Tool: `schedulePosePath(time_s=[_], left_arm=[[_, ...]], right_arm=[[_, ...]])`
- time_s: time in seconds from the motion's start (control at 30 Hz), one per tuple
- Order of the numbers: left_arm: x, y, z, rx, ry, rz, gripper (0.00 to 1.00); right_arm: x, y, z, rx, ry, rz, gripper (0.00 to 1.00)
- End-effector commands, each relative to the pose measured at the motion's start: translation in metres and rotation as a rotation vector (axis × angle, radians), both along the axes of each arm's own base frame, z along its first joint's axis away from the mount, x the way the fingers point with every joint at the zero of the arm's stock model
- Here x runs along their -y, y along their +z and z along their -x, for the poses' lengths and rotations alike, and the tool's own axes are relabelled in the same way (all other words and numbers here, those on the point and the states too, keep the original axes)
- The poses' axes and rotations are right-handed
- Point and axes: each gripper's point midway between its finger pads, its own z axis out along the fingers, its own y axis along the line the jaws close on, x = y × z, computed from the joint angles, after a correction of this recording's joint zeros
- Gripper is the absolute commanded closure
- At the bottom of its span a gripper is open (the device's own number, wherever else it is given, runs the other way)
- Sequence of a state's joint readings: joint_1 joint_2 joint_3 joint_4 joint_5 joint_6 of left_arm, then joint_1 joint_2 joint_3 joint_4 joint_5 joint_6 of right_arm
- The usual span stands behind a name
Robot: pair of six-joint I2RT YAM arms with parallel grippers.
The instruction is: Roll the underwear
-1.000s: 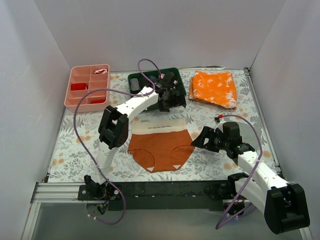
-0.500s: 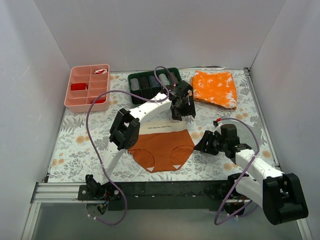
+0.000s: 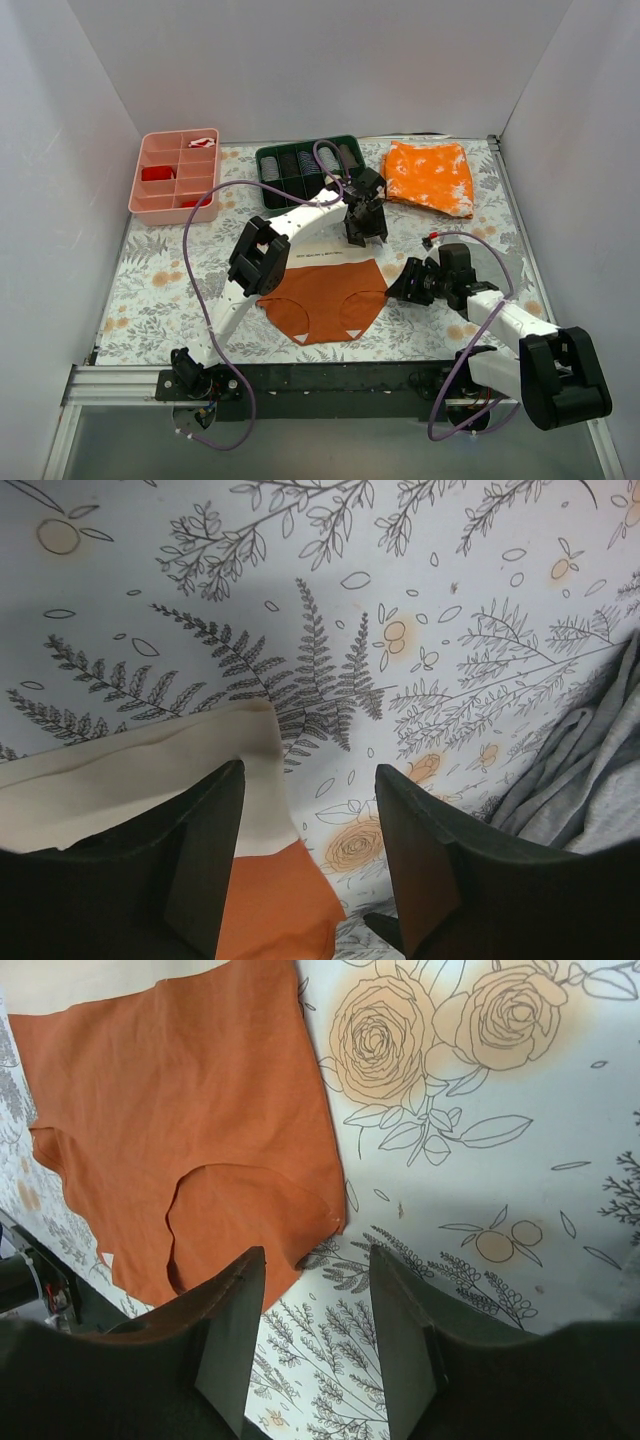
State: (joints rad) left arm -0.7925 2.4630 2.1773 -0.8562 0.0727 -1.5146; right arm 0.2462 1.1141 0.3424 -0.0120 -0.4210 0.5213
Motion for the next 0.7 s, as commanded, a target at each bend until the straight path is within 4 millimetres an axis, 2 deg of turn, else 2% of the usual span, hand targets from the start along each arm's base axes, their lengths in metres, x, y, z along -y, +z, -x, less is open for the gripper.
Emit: schedulePosePath(time_s=[0.0,0.17,0.4,0.67], left_arm=[[0.004,0.018,-0.003,0.017,0.000,0.023,0.46],[0.000,0.011,0.000,0.002,-0.001,0.005,0.51],[-0.013,-0.001,0.005,-0.009,-0.005,-0.055,0.55],[-0.027,-0.034,0.013,-0.062,-0.013,-0.148,0.66]], right_arm=[[-0.006,0.016,-0.020,0.065,0.005,-0.028,0.49],[-0.005,0.006,-0.021,0.025,0.009,-0.011,0.53],[-0.010,0.003,-0.021,0.012,0.038,-0.030,0.55],[-0.013,-0.001,-0.022,-0.012,0.062,-0.030,0.57]])
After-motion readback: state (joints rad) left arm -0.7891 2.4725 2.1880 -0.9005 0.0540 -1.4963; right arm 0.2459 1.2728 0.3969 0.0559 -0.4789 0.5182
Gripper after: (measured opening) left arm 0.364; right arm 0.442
